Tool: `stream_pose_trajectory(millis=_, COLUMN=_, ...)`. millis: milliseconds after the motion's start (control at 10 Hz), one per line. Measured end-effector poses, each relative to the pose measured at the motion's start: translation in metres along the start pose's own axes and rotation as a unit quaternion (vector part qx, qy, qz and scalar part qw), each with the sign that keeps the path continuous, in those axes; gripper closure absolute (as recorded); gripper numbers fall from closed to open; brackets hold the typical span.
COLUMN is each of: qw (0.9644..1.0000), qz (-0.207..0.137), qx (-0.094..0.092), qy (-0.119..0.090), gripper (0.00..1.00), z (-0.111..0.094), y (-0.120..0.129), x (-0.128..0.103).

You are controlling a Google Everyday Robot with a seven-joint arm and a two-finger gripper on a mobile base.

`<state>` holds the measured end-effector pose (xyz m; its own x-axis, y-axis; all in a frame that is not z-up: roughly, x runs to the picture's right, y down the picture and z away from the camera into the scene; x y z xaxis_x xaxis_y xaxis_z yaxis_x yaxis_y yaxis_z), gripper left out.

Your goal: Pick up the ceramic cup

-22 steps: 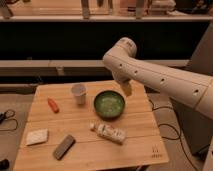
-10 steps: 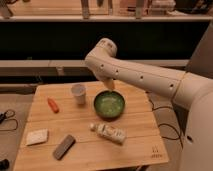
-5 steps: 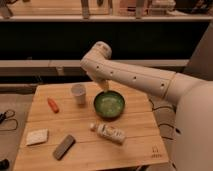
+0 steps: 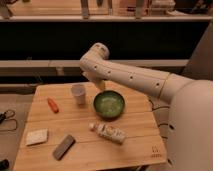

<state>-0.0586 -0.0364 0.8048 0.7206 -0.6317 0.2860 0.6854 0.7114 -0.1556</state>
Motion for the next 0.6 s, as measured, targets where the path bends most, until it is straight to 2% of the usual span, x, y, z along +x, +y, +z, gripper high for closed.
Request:
stream_pose_trajectory(millis=400, qw=0.9997, qz=-0.012, qx=0.003, qy=-0.022, gripper=0.20, z=0.010, y=-0.008, x=-0.008)
stream_pose_trajectory(millis=600, qw=0.9993, qz=-0.019, qx=0.002, qy=-0.031, gripper=0.20, z=0.024, y=-0.008, x=-0.018)
